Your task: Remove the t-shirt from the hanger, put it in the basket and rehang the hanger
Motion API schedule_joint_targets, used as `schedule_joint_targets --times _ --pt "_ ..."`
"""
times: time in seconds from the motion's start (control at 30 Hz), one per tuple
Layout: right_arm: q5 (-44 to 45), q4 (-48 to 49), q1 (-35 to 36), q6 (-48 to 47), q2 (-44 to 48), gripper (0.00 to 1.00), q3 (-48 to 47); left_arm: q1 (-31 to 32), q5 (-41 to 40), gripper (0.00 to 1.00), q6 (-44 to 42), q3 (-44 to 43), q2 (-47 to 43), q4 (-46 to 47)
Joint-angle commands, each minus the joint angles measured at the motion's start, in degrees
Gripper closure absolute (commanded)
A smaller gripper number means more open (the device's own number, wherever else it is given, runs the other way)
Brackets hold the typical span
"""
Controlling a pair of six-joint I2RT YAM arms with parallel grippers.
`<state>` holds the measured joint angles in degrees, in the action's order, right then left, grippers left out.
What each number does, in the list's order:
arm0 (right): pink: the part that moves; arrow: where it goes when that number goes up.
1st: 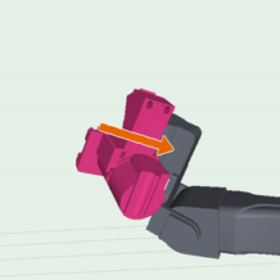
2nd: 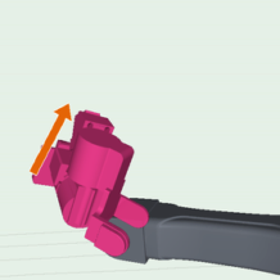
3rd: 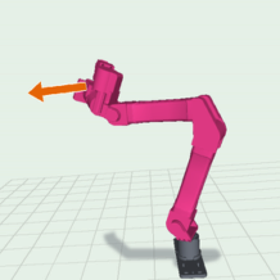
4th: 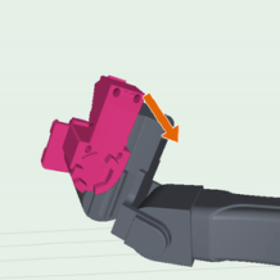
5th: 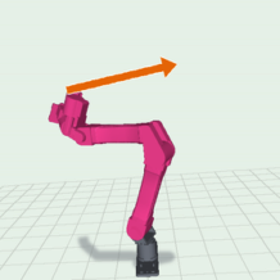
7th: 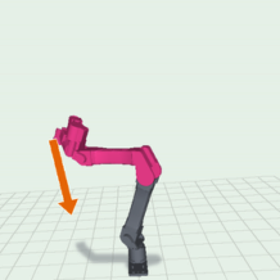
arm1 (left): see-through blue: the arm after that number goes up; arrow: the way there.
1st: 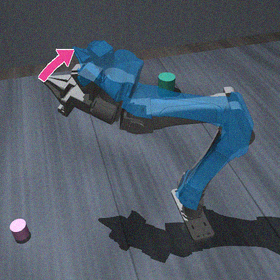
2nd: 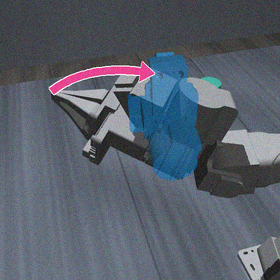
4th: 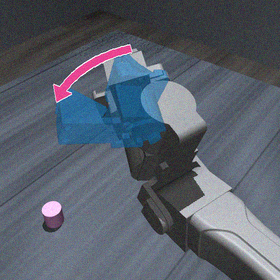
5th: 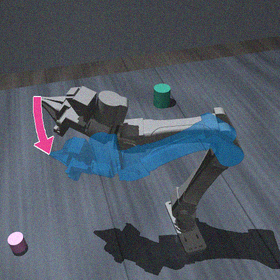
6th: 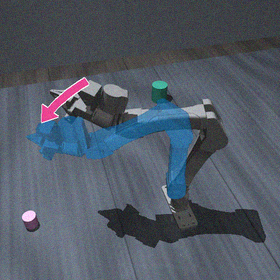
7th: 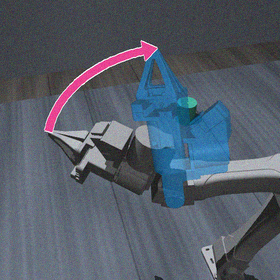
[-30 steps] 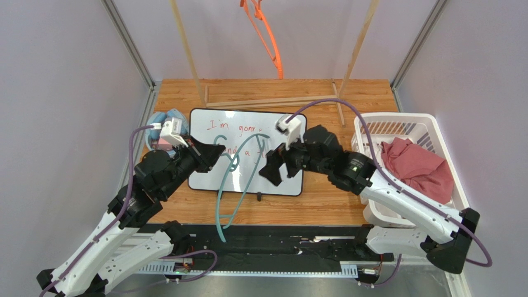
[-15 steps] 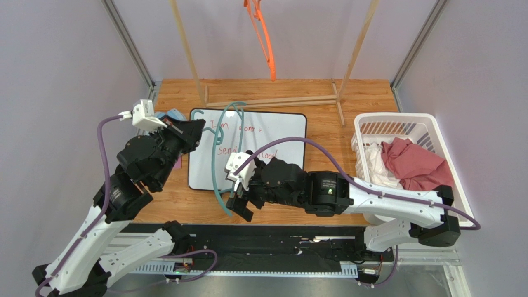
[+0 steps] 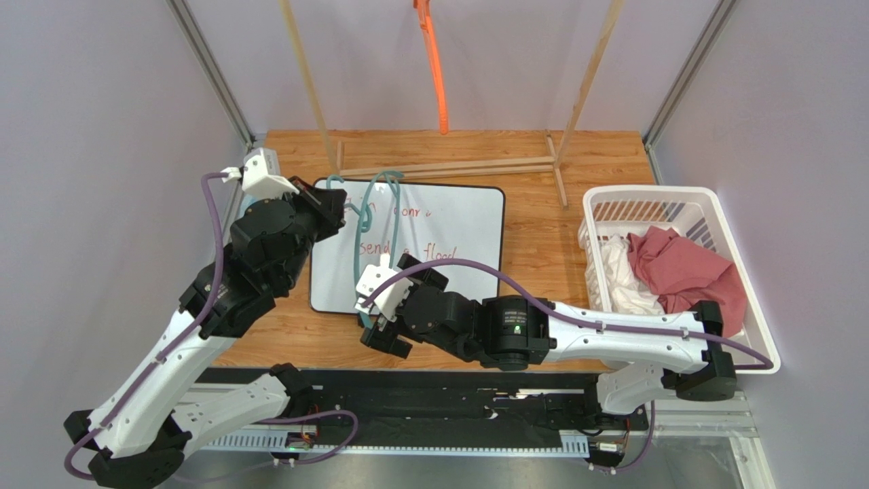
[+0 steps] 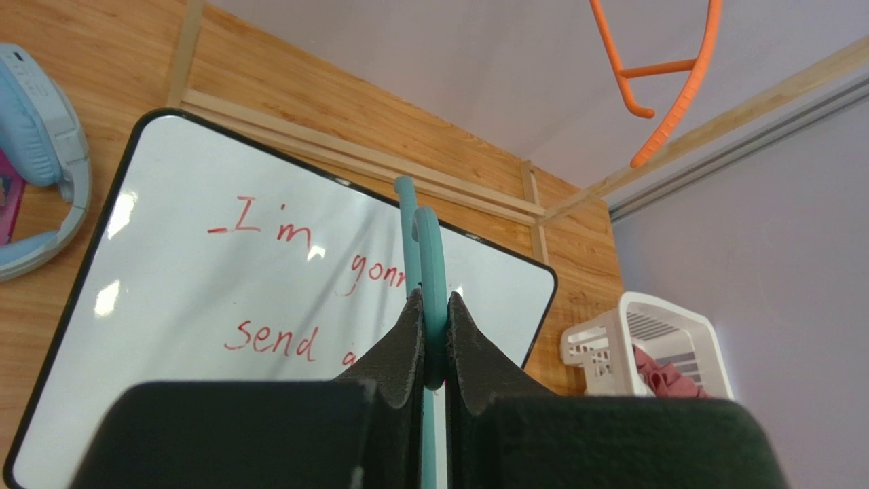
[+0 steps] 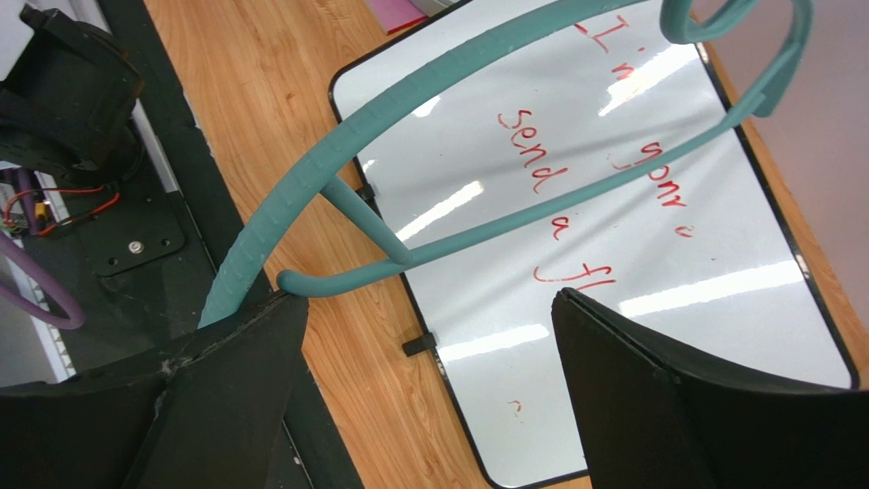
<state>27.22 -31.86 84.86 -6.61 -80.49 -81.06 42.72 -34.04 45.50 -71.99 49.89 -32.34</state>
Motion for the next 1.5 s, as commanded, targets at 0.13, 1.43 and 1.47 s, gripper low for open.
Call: schedule_joint_targets --times 0.13,1.43,1.47 --pt "5.1 -0.7 3.9 -1.5 4.1 0.05 -5.3 0.0 -5.6 1.0 -3.9 -1.8 0.5 5.0" --pt "30.3 25.6 4.4 -5.0 -8.1 0.71 2.8 0.0 -5.3 1.0 8.7 0.4 -1.3 2.2" --pt "30.4 26.0 4.5 -5.0 -8.1 0.8 2.8 0.0 -5.4 1.0 9.0 0.4 -1.6 2.0"
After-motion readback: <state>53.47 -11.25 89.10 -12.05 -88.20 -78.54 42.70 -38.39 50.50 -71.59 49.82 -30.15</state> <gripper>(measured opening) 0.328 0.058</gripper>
